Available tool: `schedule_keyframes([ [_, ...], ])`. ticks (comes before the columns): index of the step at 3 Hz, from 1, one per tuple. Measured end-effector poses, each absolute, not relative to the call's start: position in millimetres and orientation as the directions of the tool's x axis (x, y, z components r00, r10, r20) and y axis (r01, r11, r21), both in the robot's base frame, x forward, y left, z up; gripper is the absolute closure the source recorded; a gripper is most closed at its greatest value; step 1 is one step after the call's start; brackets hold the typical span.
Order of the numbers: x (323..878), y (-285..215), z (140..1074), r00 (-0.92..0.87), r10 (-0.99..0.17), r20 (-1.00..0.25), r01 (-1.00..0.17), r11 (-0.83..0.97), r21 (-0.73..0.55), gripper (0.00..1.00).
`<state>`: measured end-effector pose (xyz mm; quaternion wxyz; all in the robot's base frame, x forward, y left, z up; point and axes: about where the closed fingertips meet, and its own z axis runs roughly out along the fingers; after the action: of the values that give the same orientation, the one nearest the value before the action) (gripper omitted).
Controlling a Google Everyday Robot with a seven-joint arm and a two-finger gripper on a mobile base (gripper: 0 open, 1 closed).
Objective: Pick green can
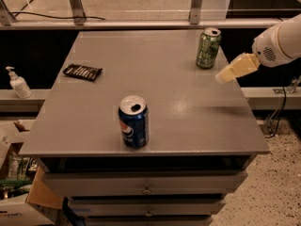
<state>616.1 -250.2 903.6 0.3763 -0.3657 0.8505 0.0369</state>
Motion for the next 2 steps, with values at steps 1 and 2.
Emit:
schedule_keyframes([
  [1,616.1,-250.1,903.5,-0.449,-0.594,-0.667,-0.65,0.73,-0.212,0.0],
  [2,622.2,-249.4,896.5,-0.459,-0.568,-0.683,-0.651,0.738,-0.176,0.0],
])
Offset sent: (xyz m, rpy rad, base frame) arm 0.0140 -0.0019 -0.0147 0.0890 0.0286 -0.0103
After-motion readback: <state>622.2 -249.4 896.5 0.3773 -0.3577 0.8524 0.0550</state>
